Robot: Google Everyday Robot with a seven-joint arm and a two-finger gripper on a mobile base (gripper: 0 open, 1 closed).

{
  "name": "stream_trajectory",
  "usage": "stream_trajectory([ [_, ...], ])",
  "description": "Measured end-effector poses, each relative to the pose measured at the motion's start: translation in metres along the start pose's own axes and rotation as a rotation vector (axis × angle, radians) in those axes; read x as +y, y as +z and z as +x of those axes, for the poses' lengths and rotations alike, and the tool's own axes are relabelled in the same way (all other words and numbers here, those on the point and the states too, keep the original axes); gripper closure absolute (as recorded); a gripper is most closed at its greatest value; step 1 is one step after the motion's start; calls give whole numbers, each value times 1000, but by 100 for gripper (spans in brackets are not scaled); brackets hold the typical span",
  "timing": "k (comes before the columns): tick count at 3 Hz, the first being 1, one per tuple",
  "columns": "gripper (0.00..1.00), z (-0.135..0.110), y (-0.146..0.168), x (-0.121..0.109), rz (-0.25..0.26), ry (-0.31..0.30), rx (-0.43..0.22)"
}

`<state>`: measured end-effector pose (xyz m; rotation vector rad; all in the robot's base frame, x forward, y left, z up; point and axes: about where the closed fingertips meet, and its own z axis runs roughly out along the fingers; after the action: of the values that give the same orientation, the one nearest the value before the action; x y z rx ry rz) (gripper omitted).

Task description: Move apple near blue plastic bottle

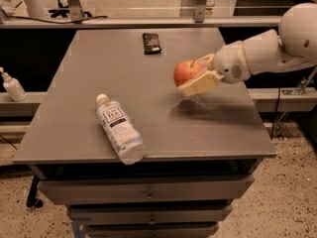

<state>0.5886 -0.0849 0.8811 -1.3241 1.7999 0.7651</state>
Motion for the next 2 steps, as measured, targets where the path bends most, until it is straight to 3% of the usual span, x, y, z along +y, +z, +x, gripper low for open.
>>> stream_trajectory([
  [2, 100, -7, 23, 117, -244, -120, -64],
])
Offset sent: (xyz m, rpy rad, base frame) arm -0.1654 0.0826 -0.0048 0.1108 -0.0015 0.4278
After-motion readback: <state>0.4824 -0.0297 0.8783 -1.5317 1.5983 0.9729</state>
